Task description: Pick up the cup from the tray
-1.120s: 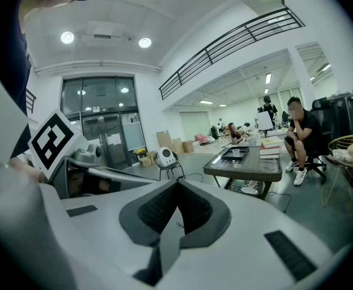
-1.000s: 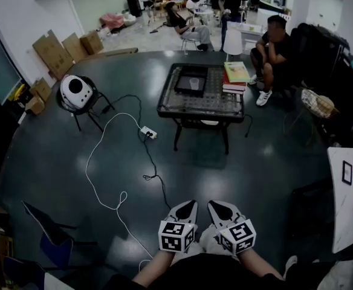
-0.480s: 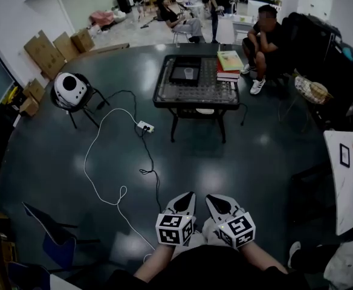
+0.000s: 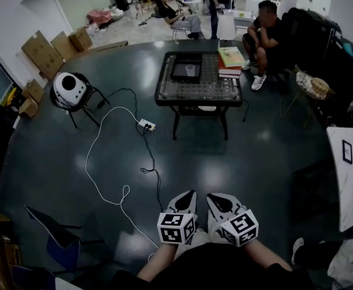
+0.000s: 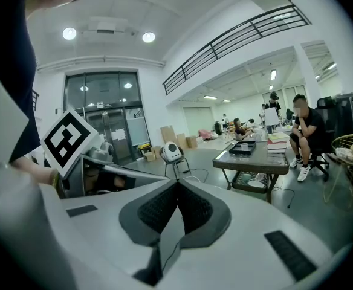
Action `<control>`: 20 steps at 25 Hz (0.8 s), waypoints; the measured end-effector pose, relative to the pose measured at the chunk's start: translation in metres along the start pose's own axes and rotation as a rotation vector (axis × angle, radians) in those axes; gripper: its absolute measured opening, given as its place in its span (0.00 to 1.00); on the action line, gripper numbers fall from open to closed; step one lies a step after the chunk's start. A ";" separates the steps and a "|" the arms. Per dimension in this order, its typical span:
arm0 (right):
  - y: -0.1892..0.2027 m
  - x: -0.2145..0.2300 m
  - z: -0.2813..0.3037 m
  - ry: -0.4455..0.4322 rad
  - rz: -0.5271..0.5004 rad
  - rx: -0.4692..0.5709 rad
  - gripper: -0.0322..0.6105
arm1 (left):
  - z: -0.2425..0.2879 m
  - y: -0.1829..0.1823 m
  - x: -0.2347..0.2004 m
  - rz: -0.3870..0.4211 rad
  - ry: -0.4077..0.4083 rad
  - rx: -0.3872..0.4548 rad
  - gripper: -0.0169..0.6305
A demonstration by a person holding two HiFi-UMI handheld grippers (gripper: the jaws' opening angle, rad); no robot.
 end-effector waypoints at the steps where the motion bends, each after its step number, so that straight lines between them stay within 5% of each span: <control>1: -0.003 0.002 0.003 -0.004 -0.001 -0.002 0.07 | 0.002 -0.003 -0.003 -0.004 -0.003 0.001 0.05; 20: -0.098 0.115 0.097 -0.088 -0.074 0.009 0.07 | 0.099 -0.109 -0.056 -0.036 -0.078 0.042 0.05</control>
Point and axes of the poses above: the fingertips, and each gripper's own axes: z forward along the fingers, x to its right, y out of its underside, the point moved 10 cm from there along -z, backward along the fingers, and after that the axes turned 7 degrees about -x, right-handed, at the moved point
